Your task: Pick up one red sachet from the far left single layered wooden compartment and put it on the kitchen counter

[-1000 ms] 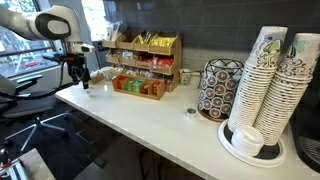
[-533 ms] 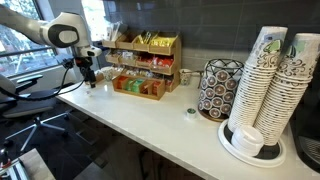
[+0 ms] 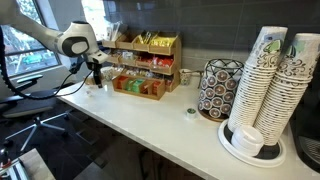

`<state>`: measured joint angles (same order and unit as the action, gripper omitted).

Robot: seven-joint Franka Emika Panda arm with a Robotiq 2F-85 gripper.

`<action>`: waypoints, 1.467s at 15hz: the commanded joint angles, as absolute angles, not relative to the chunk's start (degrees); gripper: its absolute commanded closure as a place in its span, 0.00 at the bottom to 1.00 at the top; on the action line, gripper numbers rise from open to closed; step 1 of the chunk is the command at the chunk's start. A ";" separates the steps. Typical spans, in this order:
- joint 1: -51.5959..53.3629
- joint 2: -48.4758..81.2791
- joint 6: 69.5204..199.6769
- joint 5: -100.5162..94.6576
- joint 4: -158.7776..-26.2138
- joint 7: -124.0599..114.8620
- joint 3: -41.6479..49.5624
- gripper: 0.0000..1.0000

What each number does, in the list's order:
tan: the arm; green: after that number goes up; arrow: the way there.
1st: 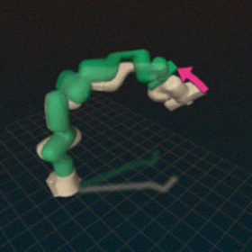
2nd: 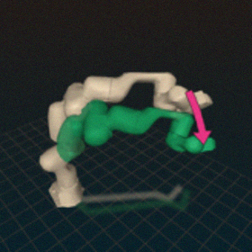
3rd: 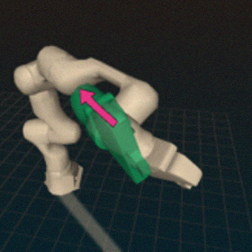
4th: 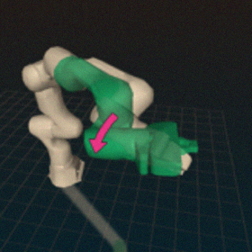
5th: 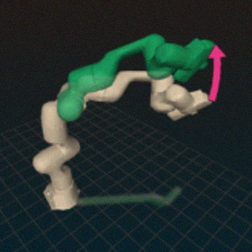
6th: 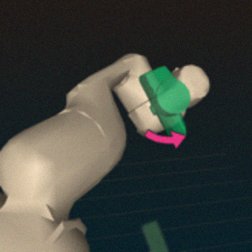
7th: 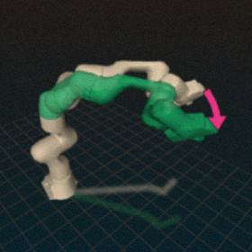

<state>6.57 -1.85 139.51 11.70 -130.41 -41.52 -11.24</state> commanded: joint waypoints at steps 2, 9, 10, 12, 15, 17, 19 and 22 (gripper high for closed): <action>7.62 -0.55 143.10 12.42 -130.33 -43.31 -10.44 0.00; 7.81 0.05 144.26 12.62 -130.32 -43.95 -10.43 0.00; 7.81 0.05 144.27 12.62 -130.32 -43.97 -10.43 0.00; 7.81 0.05 144.28 12.62 -130.32 -43.98 -10.43 0.00; 7.81 0.05 144.29 12.62 -130.31 -44.00 -10.43 0.00; 7.67 1.59 145.49 11.85 -130.01 -48.49 -10.22 0.00; 7.80 3.48 146.63 13.25 -129.04 -52.40 -10.06 0.00; 8.12 5.96 148.86 16.93 -127.61 -56.23 -10.02 0.00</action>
<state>7.06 2.51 146.17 13.19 -129.68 -53.10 -10.59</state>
